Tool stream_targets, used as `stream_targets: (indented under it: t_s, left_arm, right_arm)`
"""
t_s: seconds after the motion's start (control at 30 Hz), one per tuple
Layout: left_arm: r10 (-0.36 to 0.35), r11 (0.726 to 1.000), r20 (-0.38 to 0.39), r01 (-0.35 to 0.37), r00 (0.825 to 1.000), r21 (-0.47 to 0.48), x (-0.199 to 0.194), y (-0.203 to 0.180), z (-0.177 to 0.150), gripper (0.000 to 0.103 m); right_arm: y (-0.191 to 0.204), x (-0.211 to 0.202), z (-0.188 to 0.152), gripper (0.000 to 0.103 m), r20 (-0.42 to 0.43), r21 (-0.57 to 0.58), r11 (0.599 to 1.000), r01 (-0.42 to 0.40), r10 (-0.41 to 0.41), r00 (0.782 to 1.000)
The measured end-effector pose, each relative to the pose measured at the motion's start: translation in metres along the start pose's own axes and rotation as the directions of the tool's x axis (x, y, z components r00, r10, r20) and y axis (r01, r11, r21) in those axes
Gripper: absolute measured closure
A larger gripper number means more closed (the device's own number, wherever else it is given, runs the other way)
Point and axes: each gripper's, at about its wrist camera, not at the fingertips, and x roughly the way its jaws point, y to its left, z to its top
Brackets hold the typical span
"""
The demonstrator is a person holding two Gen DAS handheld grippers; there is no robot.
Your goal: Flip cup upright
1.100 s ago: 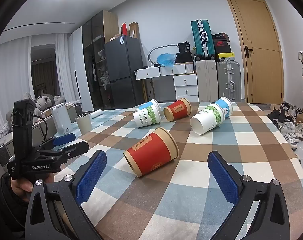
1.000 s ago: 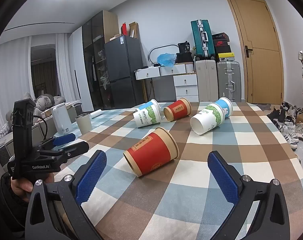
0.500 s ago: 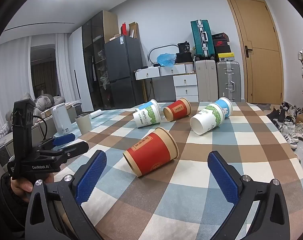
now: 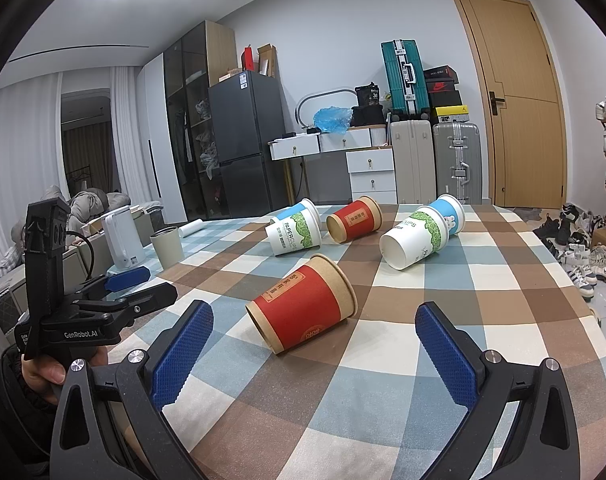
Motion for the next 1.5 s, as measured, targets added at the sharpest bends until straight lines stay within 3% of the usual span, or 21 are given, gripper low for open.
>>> stream_targets:
  t_s: [1.5]
  left_arm:
    - [-0.008, 1.000, -0.005, 0.008, 1.000, -0.013, -0.0001, -0.0008, -0.0006, 0.001]
  right_arm:
    - [-0.0004, 0.0005, 0.0001, 0.000, 0.000, -0.001, 1.000, 0.000, 0.000, 1.000]
